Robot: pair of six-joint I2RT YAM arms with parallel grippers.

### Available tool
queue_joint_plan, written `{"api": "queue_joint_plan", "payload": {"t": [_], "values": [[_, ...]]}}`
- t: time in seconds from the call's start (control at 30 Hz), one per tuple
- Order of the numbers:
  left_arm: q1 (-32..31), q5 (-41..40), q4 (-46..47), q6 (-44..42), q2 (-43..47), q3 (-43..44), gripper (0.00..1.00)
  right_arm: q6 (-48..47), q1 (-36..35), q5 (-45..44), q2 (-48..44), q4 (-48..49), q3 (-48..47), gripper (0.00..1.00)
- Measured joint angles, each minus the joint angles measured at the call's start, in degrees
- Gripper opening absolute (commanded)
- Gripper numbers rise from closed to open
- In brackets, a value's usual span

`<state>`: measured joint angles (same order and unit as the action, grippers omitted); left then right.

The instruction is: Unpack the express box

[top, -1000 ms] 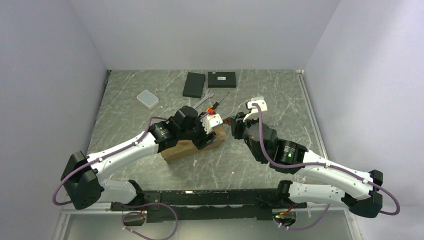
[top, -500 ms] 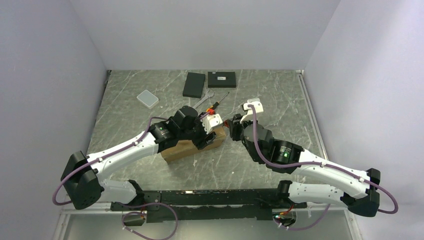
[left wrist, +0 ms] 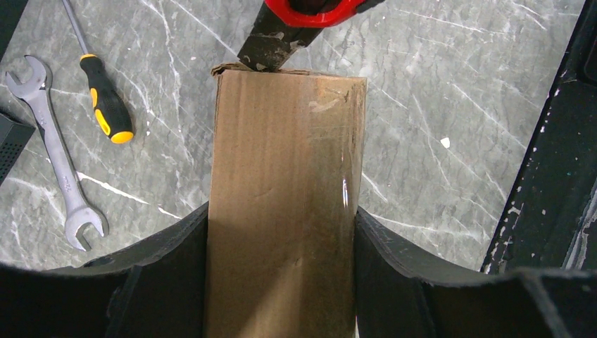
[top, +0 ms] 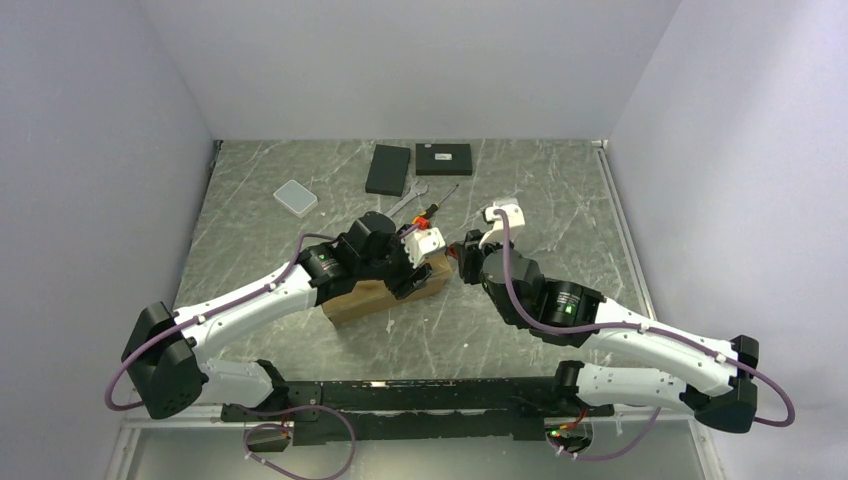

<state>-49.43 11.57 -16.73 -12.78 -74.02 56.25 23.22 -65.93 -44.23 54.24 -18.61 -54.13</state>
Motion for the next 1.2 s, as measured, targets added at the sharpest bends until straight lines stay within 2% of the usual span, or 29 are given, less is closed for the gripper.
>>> {"api": "queue_joint_plan", "payload": {"t": [0.33, 0.83, 1.2], "values": [[0.48, -0.66, 0.33, 1.05, -0.09, -0.02, 0.26, 1.92, -0.72, 0.11, 0.31, -2.38, 0.00, 0.00], [2.54, 1.86, 1.31, 1.88, -0.70, -0.02, 0.24, 3.41, -5.57, -5.27, 1.97, -6.82, -0.68, 0.00], [2.54, 2.14, 1.38, 1.88, -0.72, -0.02, 0.23, 2.36, -9.03, -10.05, 1.51, -4.37, 1.22, 0.00]]}}
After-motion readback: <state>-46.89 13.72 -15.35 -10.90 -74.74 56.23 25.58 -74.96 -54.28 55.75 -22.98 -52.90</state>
